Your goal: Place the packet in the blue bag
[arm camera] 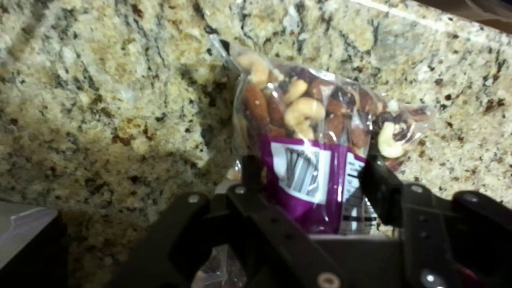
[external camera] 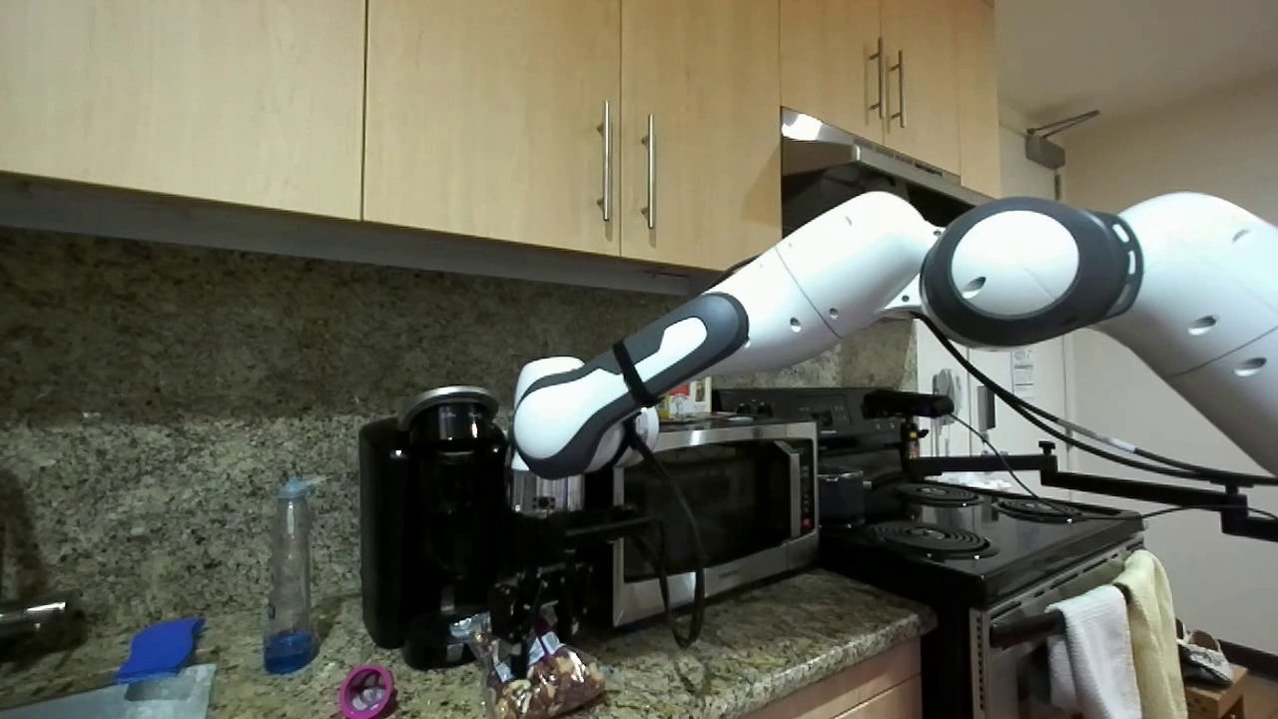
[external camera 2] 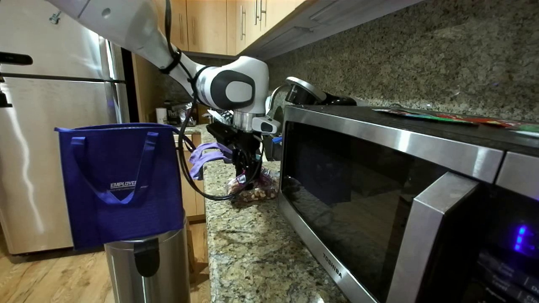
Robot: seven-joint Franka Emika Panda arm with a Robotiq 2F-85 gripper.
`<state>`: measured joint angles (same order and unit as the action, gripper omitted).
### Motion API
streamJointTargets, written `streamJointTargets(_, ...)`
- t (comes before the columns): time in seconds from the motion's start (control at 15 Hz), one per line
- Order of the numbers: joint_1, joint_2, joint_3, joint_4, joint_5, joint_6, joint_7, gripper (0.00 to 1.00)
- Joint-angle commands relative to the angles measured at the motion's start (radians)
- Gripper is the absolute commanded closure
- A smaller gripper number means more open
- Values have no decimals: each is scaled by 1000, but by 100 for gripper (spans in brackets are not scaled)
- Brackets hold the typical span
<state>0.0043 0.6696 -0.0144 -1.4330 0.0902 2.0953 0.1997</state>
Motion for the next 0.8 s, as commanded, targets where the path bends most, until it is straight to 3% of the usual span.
streamJointTargets(0.0,-14,2,16,17,22,-1,-44,62)
streamJointTargets(0.2,-25,-47,43,-15,49,-1,-94,75)
streamJointTargets(0.53,-7,-169,93,-103,44,-6,-229,86)
streamJointTargets(0.73,0,-275,129,-182,40,-16,-328,87)
